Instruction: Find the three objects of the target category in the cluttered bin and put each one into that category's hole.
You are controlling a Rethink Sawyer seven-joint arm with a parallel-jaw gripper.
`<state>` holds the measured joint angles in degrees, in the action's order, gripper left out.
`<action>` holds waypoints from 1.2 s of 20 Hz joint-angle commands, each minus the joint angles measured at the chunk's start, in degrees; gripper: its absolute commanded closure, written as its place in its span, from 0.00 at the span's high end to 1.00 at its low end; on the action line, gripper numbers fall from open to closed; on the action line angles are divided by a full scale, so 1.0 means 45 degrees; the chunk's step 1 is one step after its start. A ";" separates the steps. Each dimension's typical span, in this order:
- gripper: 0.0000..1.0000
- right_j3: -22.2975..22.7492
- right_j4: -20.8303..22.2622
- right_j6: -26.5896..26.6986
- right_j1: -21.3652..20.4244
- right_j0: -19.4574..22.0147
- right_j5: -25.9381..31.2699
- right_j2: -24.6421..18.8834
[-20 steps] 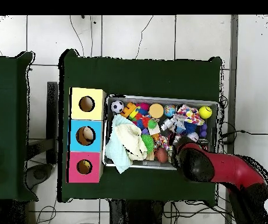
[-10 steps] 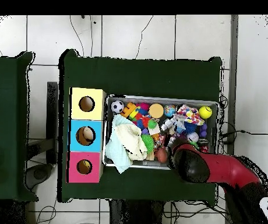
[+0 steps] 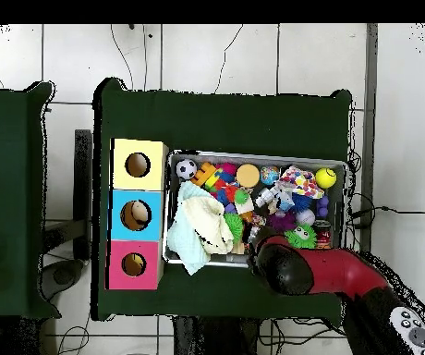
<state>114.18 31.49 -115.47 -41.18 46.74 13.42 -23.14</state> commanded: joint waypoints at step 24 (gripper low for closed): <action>1.00 -0.1135 -0.0345 -0.1757 0.0862 -0.5016 -0.4258 0.6492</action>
<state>116.20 31.42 -115.47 -37.54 32.35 -1.71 -7.46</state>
